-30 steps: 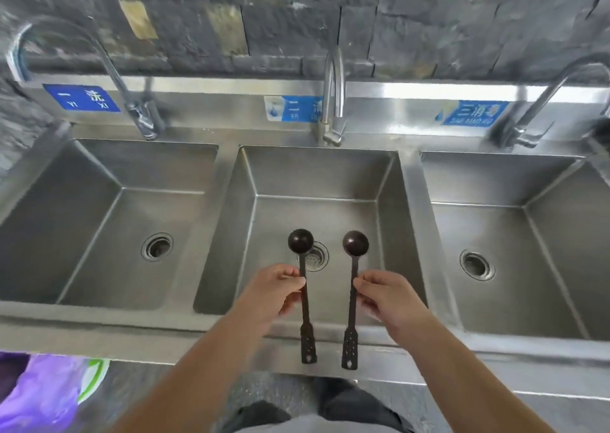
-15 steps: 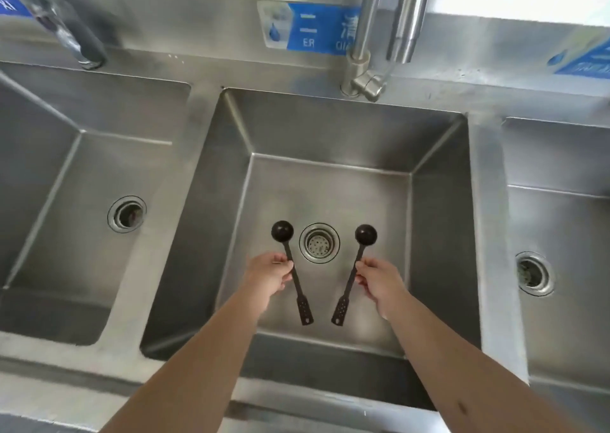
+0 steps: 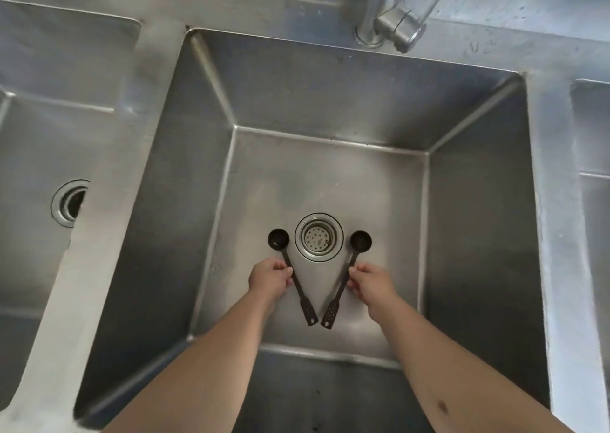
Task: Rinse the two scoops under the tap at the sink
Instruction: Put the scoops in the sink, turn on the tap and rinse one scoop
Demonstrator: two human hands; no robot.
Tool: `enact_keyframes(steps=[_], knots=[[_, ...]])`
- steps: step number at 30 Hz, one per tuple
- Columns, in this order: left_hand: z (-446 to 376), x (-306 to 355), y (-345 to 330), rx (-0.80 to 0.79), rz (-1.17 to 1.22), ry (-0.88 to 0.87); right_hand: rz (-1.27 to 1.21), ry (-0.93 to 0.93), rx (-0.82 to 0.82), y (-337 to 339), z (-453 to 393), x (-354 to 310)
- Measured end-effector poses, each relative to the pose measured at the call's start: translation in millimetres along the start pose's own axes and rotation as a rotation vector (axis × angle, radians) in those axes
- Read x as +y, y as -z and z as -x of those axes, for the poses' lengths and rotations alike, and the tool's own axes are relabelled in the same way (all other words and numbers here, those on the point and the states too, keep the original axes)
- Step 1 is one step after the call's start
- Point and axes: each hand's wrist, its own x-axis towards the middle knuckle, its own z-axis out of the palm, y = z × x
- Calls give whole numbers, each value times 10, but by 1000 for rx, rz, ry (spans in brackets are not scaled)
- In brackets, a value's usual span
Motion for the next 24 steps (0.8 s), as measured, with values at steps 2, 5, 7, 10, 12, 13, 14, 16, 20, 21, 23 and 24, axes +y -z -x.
enact_keyframes(steps=[2, 5, 7, 10, 12, 13, 14, 16, 20, 21, 23, 24], knots=[[-46, -22, -28, 30, 10, 16, 27, -2, 8, -30, -50, 39], [-95, -71, -51, 68, 32, 57, 81, 2, 27, -53, -117, 89], [-121, -96, -66, 87, 65, 82, 101, -4, 48, -60, -154, 119], [-144, -111, -89, 114, 101, 107, 104, -25, 98, -70, -201, 154], [-134, -103, -89, 112, 105, 126, 121, -38, 123, -64, -208, 164], [-116, -100, -77, 101, 93, 139, 142, -40, 132, -49, -187, 157], [-80, -85, -46, 92, 69, 158, 163, -40, 138, -25, -142, 136], [40, -36, 61, 108, -73, 181, 231, -29, 152, 52, 3, 56], [381, 331, 220, 100, -324, -48, 295, 50, 173, 212, 389, -450], [481, 557, 206, 82, -288, -115, 291, 100, 178, 235, 475, -690], [630, 1143, 146, 66, -195, -275, 291, 250, 204, 280, 661, -1282], [711, 1489, 124, 50, -182, -386, 277, 342, 227, 304, 770, -1607]])
